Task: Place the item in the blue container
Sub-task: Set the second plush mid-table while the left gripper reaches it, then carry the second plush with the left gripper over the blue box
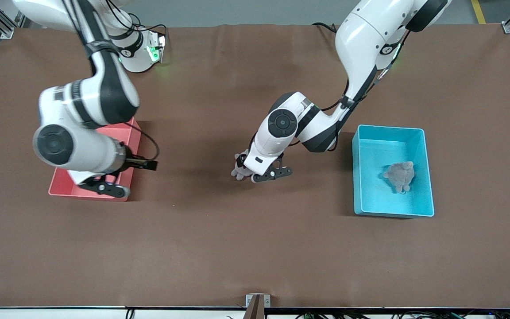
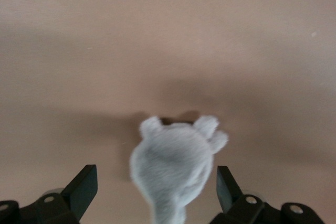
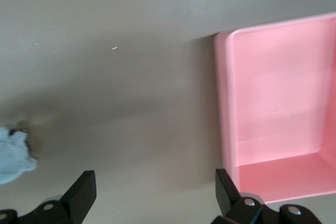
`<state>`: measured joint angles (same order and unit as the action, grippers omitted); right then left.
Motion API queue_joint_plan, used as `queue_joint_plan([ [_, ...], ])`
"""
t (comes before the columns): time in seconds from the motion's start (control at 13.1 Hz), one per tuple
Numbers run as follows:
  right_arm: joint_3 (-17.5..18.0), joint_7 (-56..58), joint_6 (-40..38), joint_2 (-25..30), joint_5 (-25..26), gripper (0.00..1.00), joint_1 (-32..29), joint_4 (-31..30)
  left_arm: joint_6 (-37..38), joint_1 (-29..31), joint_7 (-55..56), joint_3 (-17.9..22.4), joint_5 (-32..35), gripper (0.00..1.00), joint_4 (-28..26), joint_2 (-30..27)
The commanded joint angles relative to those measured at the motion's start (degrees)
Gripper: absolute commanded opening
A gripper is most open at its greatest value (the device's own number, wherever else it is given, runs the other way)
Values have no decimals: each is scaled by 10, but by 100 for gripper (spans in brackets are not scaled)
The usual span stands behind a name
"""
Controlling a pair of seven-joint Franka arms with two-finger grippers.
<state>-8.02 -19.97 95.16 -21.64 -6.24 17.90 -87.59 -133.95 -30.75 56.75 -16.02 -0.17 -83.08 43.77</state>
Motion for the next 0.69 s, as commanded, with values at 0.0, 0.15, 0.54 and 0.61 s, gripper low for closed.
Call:
queue_joint_plan([
  [0.0, 11, 102, -22, 35, 29, 100, -84, -8, -40, -13, 24, 4, -7, 100, 17, 22],
  [0.15, 11, 128, -46, 35, 61, 100, -119, 20, -45, -21, 31, 5, -6, 100, 17, 27],
  [0.54, 12, 199, -57, 34, 67, 100, -193, 59, -46, -33, 32, 5, -5, 99, 13, 42],
  [0.61, 12, 204, -57, 34, 68, 100, -203, 59, -46, -34, 32, 5, -4, 99, 13, 47],
])
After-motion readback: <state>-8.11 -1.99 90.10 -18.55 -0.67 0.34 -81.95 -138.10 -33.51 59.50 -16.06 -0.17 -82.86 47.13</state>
